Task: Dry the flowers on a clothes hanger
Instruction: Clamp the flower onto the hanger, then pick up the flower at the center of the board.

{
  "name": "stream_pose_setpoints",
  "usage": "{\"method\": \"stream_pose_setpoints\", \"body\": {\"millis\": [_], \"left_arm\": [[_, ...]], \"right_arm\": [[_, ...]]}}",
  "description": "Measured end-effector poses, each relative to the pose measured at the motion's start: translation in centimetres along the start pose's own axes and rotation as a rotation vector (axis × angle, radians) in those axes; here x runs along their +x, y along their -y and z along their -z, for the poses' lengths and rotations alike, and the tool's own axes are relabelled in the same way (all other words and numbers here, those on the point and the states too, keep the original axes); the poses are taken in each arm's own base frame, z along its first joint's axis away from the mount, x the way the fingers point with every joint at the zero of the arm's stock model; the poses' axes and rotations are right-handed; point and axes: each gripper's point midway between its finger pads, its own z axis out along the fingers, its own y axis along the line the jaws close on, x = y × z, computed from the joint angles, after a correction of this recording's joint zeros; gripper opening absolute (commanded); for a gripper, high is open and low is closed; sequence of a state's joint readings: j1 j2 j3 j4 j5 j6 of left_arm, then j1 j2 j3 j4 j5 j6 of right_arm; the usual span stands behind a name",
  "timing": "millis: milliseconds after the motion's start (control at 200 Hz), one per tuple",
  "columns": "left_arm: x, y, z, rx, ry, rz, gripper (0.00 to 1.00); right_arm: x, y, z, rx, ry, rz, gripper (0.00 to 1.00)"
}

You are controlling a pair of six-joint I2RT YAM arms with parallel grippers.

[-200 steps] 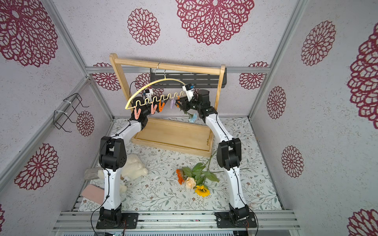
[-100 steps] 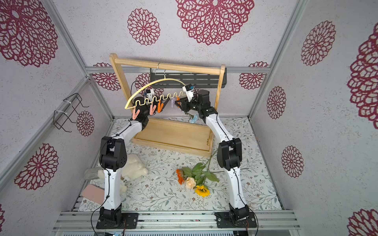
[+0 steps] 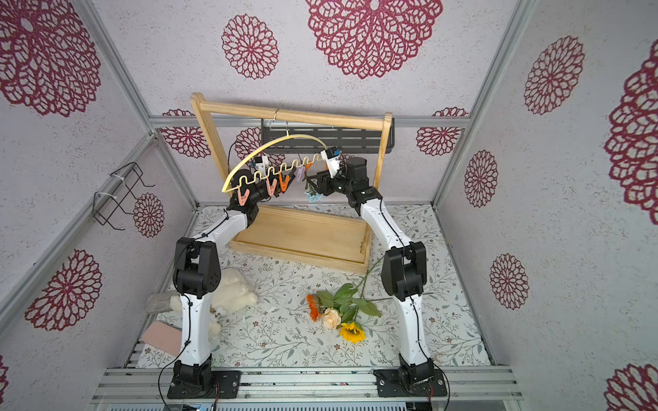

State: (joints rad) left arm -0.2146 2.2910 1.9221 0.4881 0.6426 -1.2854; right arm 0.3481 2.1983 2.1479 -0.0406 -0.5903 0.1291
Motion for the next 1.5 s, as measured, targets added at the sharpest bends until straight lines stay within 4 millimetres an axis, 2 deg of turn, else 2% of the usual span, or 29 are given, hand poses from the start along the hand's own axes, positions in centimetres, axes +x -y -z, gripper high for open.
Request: {"method": "stream_pose_setpoints", "body": {"millis": [195, 370, 500, 610, 710, 886, 1026, 1226, 1406, 1501], "left_arm": [[0.7, -2.8, 0.9, -0.053, -0.008, 0.033, 0.62], [1.2, -4.9, 2.1, -0.101, -0.019, 0.047, 0.63], [1.5, -4.2, 3.1, -0.11, -0.031, 0.025, 0.64], [1.8, -2.8, 4.1, -0.106, -0.036, -0.005, 0.65], [2.2, -2.1, 4.8, -0.107, -0.04, -0.025, 0.65], [3.1, -2.8, 5.8, -0.134, -0.055, -0.038, 0.66], [4.0, -4.2, 6.5, -0.179, -0.074, -0.04, 0.67], [5.0, -5.0, 8.4, -0.23, -0.088, -0.051, 0.67], [5.5, -4.9, 11.1, -0.271, -0.088, -0.066, 0.68], [6.3, -5.3, 12.6, -0.308, -0.104, -0.075, 0.68]], "right_arm": [[0.8, 0.1, 2.5, 0.051, 0.011, -0.027, 0.57], [2.5, -1.4, 5.5, 0.074, -0.001, -0.058, 0.57], [4.0, -3.7, 9.0, 0.092, -0.007, -0.061, 0.57], [4.4, -6.0, 11.9, 0.094, 0.002, -0.042, 0.57], [4.8, -7.7, 13.8, 0.088, 0.005, -0.011, 0.57], [7.1, -8.6, 16.3, 0.137, -0.047, -0.004, 0.58], [10.1, -8.2, 18.9, 0.244, -0.125, -0.065, 0.64], [14.8, -6.8, 22.2, 0.427, -0.232, -0.281, 0.64], [22.8, -5.2, 24.8, 0.626, -0.409, -0.577, 0.61], [26.4, -4.7, 26.6, 0.73, -0.482, -0.685, 0.57]]}}
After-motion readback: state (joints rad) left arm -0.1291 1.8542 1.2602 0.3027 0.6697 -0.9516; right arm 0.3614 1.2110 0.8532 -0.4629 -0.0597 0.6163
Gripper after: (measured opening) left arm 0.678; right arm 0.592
